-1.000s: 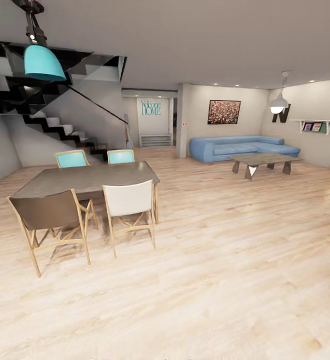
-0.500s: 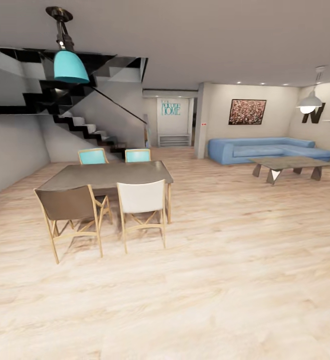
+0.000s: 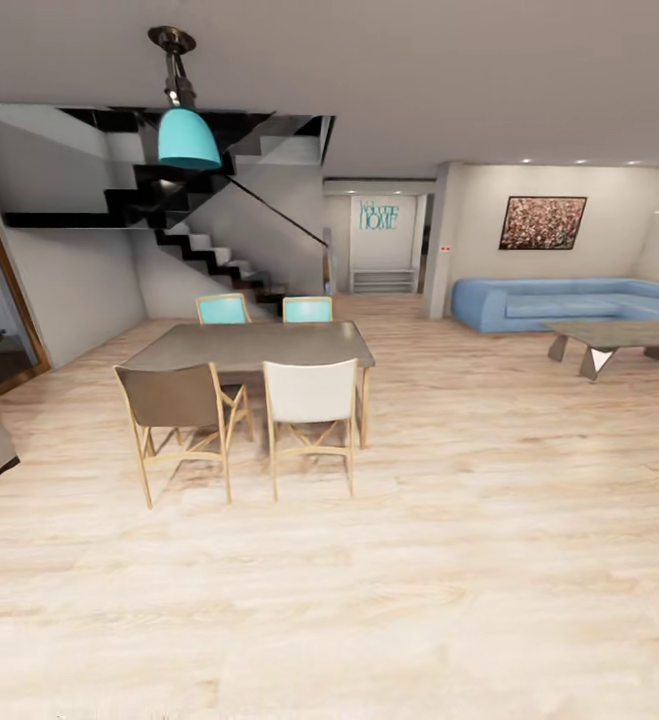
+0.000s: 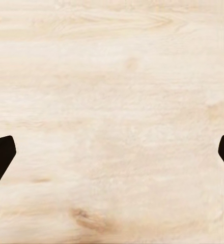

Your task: Pick up the poster from the kitchen countertop and hang it on one of the wall nails in the kitchen.

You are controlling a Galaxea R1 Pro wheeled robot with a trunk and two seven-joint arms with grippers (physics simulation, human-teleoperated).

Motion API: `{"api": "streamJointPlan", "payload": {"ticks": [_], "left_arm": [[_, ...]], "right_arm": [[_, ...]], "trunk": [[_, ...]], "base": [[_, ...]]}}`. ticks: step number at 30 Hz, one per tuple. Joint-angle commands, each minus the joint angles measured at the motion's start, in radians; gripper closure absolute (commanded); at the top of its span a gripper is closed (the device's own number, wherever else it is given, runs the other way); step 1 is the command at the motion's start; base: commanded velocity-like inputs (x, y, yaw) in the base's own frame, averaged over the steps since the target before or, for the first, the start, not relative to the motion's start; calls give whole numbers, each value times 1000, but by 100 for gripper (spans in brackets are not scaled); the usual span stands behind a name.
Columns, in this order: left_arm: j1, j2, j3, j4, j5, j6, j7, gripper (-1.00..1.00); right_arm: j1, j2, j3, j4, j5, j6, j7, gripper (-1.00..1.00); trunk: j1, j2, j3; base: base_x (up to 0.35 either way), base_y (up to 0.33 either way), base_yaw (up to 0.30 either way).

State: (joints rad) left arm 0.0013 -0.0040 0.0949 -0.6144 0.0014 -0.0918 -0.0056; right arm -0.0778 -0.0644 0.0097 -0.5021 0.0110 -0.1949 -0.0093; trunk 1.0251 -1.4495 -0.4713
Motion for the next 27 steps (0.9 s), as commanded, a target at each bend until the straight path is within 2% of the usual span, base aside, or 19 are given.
{"api": "streamJointPlan", "payload": {"ticks": [1, 8, 15, 20, 24, 27], "left_arm": [[0, 0, 2, -1, 0, -3, -1, -100], [0, 0, 2, -1, 0, -4, 0, -100], [0, -1, 2, -1, 0, -5, 0, -100], [0, -1, 2, -1, 0, -3, 1, -100], [0, -1, 3, 0, 0, -4, 3, -100], [0, 0, 11, -1, 0, -4, 2, -100]], "right_arm": [[0, 0, 1, 1, 1, -3, -1, -100], [0, 0, 1, 1, 1, -3, -5, -100], [0, 1, 4, 2, 1, 0, -49, -100], [-1, 1, 4, 2, 2, 0, -55, -100], [-1, 1, 4, 2, 3, 0, -58, -100], [-1, 2, 4, 2, 3, 0, -58, -100]], "trunk": [[0, -1, -1], [0, -1, -4], [0, -1, -7], [0, -1, -9], [0, -1, -11], [0, -1, -12]], "base": [[-88, 152, 288], [-161, 190, 289], [-149, 37, 287], [-6, -61, 286], [181, -169, 285], [125, 60, 281]]}}
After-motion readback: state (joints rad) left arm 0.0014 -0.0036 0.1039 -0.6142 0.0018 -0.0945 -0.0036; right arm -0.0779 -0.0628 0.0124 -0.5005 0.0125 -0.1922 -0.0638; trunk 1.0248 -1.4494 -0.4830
